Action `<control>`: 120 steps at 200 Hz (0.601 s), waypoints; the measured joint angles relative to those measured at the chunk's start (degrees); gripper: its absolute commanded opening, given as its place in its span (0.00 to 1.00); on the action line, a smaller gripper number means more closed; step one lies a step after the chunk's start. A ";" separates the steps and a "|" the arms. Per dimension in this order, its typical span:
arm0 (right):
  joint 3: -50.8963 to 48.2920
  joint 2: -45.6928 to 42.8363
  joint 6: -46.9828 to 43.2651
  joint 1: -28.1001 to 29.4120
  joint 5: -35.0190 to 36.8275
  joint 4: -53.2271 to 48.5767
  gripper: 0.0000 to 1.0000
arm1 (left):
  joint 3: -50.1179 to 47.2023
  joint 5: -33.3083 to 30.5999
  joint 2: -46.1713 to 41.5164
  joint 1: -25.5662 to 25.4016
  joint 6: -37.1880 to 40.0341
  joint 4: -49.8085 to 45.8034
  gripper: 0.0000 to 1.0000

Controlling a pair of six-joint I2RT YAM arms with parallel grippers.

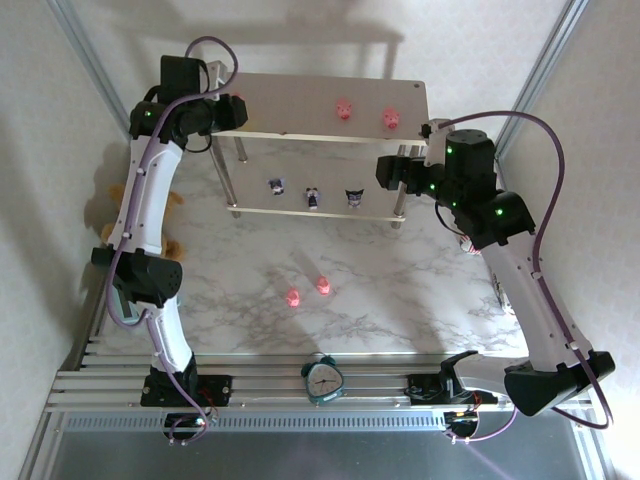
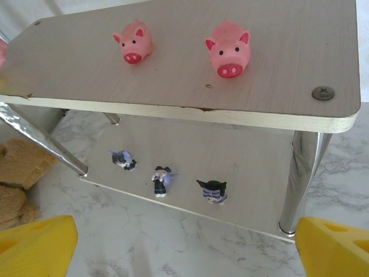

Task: Place and organize the plastic toys onto the shelf

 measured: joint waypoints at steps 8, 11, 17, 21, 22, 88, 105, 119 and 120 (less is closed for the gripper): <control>0.02 0.00 0.13 0.00 0.02 0.02 0.97 | 0.00 -0.17 0.00 0.02 -0.02 -0.02 0.38; 0.02 0.00 0.15 0.00 0.02 0.02 0.97 | 0.00 -0.20 0.00 0.02 0.00 -0.02 0.39; 0.02 -0.02 0.22 0.00 0.02 0.02 0.97 | 0.00 -0.37 0.00 0.02 0.09 -0.02 0.39; 0.02 0.00 0.35 0.00 0.02 0.02 0.97 | 0.00 -0.39 0.00 0.02 0.17 -0.02 0.39; 0.02 -0.02 0.37 0.00 0.02 0.02 0.97 | 0.00 -0.39 0.00 0.02 0.15 0.00 0.40; 0.02 -0.02 0.59 0.00 0.02 0.28 0.97 | 0.20 -0.76 0.00 0.02 0.17 -0.02 0.41; 0.02 -0.02 0.59 0.00 0.00 0.39 0.97 | 0.90 -0.92 0.00 0.02 0.17 0.07 0.42; 0.02 -0.02 0.59 0.00 0.02 0.39 0.97 | 1.49 -1.33 -0.13 0.02 0.15 0.26 0.43; 0.02 -0.02 0.59 0.00 0.00 0.39 0.97 | 1.51 -1.44 -0.17 0.00 0.13 0.31 0.43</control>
